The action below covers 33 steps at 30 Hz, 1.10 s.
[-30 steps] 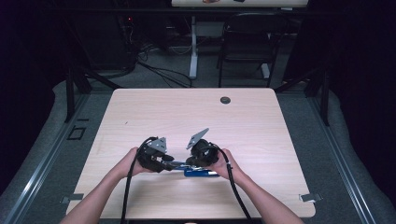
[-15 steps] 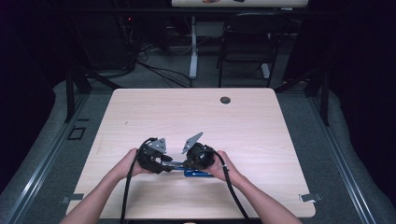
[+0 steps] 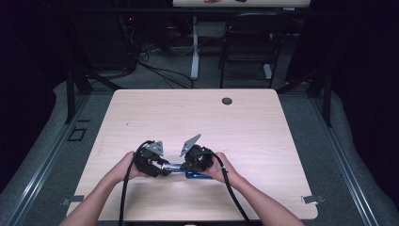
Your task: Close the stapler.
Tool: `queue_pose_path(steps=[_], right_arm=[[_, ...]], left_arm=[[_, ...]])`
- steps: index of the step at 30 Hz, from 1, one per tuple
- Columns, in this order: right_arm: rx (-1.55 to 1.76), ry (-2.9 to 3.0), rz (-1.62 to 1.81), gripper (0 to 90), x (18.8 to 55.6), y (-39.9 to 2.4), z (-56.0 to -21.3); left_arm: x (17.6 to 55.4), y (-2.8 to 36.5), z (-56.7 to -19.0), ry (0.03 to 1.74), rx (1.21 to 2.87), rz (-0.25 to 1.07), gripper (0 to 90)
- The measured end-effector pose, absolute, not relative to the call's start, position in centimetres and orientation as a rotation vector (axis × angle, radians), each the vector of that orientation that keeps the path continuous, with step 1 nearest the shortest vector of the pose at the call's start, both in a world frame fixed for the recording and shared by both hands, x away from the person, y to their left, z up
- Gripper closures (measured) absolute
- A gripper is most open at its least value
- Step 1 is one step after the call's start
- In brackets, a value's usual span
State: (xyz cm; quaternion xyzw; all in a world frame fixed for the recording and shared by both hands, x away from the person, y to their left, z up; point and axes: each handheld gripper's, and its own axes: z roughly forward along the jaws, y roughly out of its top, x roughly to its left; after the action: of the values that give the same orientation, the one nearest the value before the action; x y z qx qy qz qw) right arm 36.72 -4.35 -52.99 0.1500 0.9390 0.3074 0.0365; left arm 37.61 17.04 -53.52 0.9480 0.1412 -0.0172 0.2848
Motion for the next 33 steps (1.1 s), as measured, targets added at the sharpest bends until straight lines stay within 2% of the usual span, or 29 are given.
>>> queue_pose_path(steps=[8, 22, 30, 33], right_arm=[[0.457, 2.878, 0.951, 88.0, 36.6, -4.1, -52.9], [0.452, 2.846, 0.969, 87.9, 36.6, -4.2, -52.0], [0.451, 2.830, 0.996, 87.8, 36.5, -4.6, -51.6], [0.453, 2.825, 1.001, 87.8, 36.5, -4.9, -51.3]], left_arm=[[37.5, 17.2, -53.4, 0.369, 2.526, -0.017, 61.4], [37.3, 17.6, -51.8, 0.353, 2.367, -0.026, 62.5], [36.9, 17.0, -51.1, 0.353, 2.301, 0.022, 62.6], [36.4, 16.3, -50.5, 0.336, 2.308, 0.092, 62.1]])
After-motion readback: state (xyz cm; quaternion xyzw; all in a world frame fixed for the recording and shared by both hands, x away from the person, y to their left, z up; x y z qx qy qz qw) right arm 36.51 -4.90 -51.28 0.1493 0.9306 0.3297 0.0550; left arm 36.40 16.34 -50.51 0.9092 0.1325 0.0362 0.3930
